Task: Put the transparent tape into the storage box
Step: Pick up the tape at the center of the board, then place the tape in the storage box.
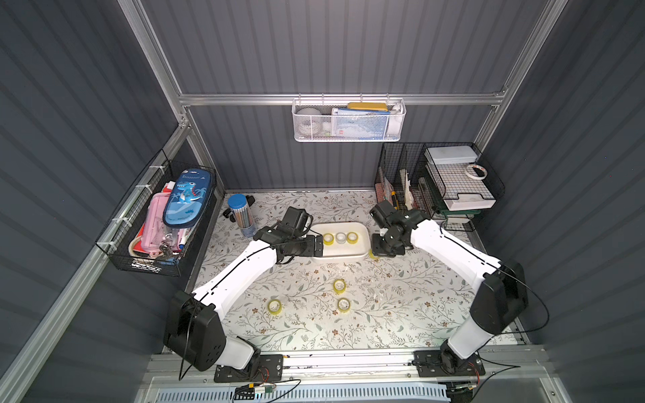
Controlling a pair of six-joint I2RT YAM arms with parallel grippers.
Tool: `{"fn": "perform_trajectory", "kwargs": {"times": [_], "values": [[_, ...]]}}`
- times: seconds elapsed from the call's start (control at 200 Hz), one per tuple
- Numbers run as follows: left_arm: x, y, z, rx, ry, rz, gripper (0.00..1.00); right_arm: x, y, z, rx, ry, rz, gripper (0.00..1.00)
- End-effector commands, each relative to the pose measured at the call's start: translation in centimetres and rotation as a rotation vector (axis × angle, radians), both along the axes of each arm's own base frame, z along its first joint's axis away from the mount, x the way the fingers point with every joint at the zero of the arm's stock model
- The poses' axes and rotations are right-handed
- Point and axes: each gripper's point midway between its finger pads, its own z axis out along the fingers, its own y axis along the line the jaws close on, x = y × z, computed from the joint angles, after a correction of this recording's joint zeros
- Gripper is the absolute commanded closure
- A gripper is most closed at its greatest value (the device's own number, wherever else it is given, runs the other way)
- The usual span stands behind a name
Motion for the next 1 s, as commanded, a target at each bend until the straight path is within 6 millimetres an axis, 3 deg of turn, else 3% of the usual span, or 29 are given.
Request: {"fn": "perform_trajectory", "kwargs": {"times": [0.0, 0.13, 0.25, 0.575, 0.996], "values": [[0.1, 0.1, 1.6, -0.010, -0.030, 0.018, 0.00, 2.4, 1.2, 0.0, -0.044, 0.005, 0.082, 1.00], [0.1, 0.5, 1.5, 0.004, -0.028, 0.035, 0.01, 5.4, 3.4, -1.4, -0.037, 0.013, 0.121, 1.00], [0.1, 0.7, 1.4, 0.018, -0.019, 0.043, 0.01, 6.7, 4.6, -3.9, -0.051, 0.051, 0.145, 1.00], [0.5, 0.8, 1.4, 0.027, -0.009, 0.047, 0.01, 7.1, 4.6, -9.3, -0.128, 0.120, 0.164, 1.00], [0.9, 0.7, 1.0, 0.020, 0.010, 0.046, 0.01, 7.8, 4.4, -12.2, -0.187, 0.148, 0.163, 1.00]]}}
